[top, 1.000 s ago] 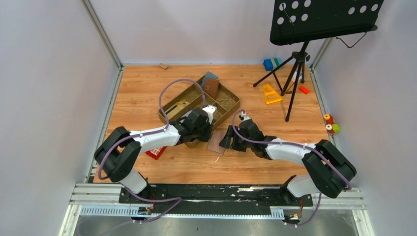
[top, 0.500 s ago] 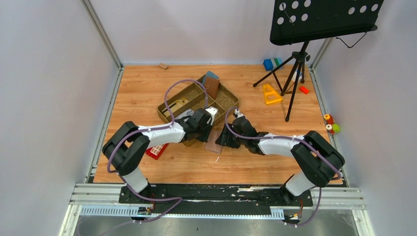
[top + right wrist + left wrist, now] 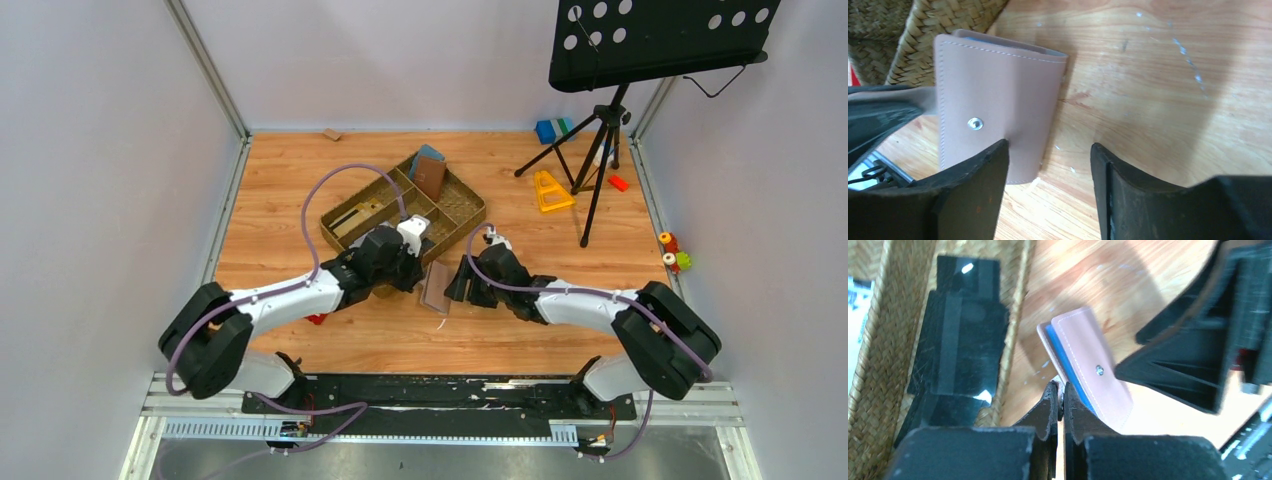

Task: Take the credit cards out of the card holder
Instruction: Open the card holder at the center of the board.

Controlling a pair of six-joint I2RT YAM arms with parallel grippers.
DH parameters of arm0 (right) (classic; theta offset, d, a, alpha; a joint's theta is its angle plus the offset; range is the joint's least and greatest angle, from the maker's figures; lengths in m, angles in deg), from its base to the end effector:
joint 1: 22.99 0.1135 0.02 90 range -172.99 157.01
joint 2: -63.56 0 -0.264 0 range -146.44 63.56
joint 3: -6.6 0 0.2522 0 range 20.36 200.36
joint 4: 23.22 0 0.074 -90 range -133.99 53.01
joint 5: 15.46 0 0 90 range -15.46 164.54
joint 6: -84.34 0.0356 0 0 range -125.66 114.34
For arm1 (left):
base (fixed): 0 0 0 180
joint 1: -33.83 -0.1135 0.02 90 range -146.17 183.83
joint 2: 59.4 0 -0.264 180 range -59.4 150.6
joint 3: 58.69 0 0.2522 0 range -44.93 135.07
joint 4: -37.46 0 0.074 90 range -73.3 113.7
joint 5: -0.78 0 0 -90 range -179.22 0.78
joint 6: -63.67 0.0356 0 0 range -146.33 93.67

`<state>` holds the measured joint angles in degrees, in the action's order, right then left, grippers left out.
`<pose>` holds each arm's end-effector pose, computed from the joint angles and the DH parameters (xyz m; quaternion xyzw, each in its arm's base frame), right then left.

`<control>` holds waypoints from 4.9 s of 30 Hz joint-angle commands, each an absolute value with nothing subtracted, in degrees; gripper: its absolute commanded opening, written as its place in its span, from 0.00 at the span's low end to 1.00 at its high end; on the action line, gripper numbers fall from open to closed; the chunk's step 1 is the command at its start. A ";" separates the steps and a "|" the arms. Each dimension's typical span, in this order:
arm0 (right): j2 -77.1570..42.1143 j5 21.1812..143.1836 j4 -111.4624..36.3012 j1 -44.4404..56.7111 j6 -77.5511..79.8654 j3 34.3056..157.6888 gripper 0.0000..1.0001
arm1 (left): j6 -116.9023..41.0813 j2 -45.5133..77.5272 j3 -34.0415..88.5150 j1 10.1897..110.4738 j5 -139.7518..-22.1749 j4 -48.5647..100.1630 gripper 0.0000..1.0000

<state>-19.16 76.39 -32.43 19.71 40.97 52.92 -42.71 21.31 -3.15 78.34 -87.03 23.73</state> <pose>0.1949 0.1814 0.1474 0.0256 0.9254 0.2761 0.2581 0.2065 -0.2049 0.1980 0.2272 0.8730 -0.2334 0.3630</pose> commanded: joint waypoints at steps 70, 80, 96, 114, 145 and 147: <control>-17.80 72.84 -30.07 23.67 42.72 53.69 0.62 | -43.21 22.23 -3.28 78.22 -84.80 31.90 0.07; -21.25 73.65 -28.23 23.79 41.65 55.16 0.66 | -43.15 23.39 -0.43 78.22 -83.99 27.42 0.17; -22.06 76.46 -29.61 23.76 41.45 58.49 0.70 | -42.68 19.94 -3.91 78.23 -80.02 27.40 0.59; -27.85 78.70 -31.76 23.85 38.45 63.77 0.74 | -42.18 21.59 -5.53 78.22 -78.24 28.55 0.75; -24.33 77.02 -36.72 22.53 36.35 66.52 0.73 | -43.87 7.93 -12.59 77.60 -78.46 27.46 0.77; -24.46 77.95 -36.68 21.67 36.39 66.26 0.73 | -44.27 5.90 -13.90 76.86 -77.81 28.64 0.77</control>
